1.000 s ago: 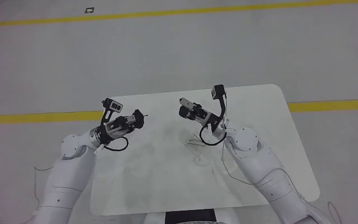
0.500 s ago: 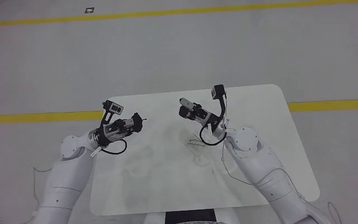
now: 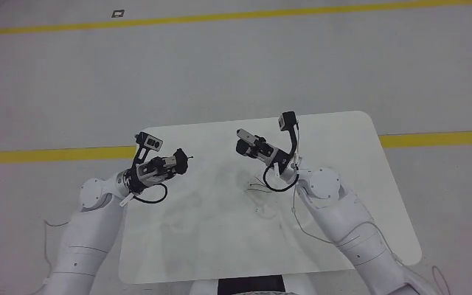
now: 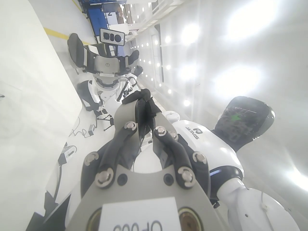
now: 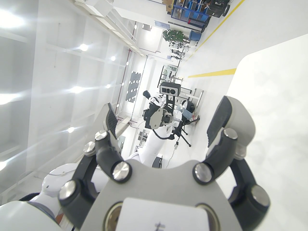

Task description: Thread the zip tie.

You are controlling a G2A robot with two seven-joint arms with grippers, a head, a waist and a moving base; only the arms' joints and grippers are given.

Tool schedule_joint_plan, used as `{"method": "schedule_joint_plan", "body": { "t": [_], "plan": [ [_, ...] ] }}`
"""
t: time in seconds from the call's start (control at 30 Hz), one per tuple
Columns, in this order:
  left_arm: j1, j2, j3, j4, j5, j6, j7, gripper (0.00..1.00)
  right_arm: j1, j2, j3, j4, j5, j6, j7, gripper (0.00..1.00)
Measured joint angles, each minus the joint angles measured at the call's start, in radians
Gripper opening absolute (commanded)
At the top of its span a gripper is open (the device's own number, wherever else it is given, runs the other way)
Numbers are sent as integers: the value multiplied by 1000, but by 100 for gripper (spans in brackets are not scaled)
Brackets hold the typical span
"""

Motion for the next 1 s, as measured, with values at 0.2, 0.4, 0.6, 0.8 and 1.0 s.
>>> {"method": "schedule_joint_plan", "body": {
  "t": [0.2, 0.4, 0.6, 0.8, 1.0],
  "plan": [
    [0, 0, 0, 0, 0, 0, 0, 0, -39, 30, 77, -47, -134, 55, 86, 100],
    [0, 0, 0, 0, 0, 0, 0, 0, -68, 67, 153, -109, -231, 113, 306, 100],
    [0, 0, 0, 0, 0, 0, 0, 0, -41, 80, 103, -118, -351, 149, 523, 100],
    [0, 0, 0, 0, 0, 0, 0, 0, -36, 82, 91, -128, -368, 149, 510, 100],
    [0, 0, 0, 0, 0, 0, 0, 0, 109, 80, -29, -127, -621, 133, 645, 100]
  ]
}}
